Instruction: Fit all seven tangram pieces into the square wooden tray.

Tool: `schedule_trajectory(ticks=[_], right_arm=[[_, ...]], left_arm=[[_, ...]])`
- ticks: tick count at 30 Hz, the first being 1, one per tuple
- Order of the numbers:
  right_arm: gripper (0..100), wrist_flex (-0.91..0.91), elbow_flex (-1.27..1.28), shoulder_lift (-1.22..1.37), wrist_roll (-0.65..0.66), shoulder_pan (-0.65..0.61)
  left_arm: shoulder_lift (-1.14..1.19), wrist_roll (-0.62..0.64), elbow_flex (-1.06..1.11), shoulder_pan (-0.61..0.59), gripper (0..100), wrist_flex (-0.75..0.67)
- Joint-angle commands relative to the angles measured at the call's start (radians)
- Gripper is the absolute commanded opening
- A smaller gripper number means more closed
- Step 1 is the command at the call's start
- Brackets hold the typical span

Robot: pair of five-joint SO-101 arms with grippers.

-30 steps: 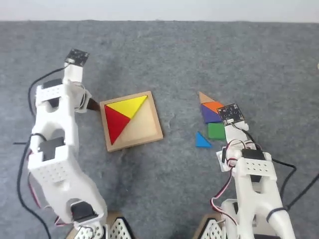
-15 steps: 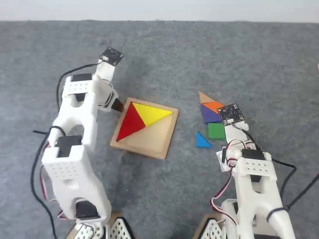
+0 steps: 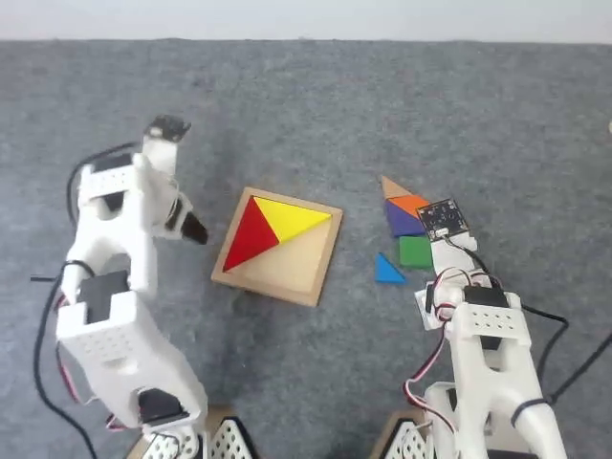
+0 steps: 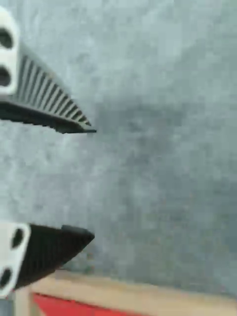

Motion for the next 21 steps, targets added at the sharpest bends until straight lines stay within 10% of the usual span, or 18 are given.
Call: schedule_trajectory(ticks=[1,21], right_arm=[[31.8,-0.022,0.003,-0.024,0.008,0.005],[31.8,-0.035,0.009,-0.024,0.008,0.005]], left_arm=[[-0.077,-0.04,0.088,-0.005,29,-0.054],[-0.153,0.086,0.139,0.192,28,0.098]])
